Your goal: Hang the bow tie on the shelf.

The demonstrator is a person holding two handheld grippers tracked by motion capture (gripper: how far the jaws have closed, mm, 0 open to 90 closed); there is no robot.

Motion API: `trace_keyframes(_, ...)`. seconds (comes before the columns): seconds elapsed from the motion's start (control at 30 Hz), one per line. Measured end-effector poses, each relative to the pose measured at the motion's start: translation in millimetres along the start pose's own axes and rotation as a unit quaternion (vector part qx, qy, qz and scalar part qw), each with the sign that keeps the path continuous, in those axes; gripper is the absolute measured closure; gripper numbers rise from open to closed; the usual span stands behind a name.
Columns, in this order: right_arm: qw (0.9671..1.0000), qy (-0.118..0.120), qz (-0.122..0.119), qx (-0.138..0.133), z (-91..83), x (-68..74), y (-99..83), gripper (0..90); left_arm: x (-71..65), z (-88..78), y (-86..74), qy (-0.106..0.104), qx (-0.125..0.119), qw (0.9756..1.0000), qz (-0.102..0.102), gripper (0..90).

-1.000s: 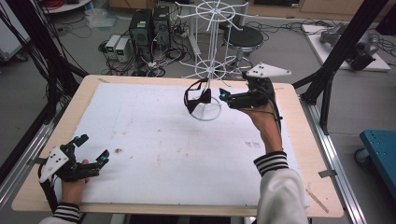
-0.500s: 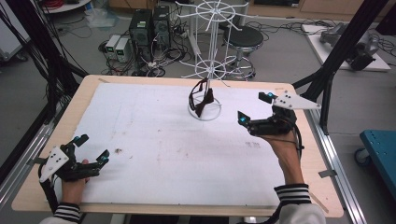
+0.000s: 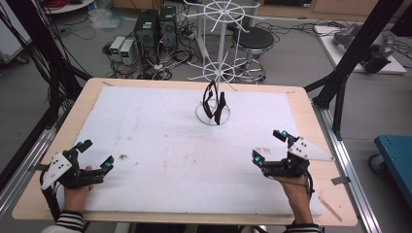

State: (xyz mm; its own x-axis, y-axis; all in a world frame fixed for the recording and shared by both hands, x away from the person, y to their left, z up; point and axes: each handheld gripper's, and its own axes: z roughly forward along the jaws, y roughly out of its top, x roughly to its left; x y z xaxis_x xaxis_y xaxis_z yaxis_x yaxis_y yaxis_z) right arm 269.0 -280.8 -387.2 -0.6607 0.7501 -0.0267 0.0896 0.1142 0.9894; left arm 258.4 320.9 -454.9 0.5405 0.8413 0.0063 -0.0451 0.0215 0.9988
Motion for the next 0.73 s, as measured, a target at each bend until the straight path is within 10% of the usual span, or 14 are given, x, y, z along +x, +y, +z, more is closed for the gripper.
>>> trace_keyframes(0.43,0.9990,-0.027,0.023,-0.026,-4.2,9.2,-61.1,0.7,-0.2,0.1,0.0,0.000,0.000,1.0000,0.001,1.8)
trace_keyframes(0.73,0.9977,-0.048,0.022,-0.043,-4.1,10.2,-65.7,0.7,-0.4,-0.3,-0.1,0.000,-0.002,1.0000,0.002,1.8)
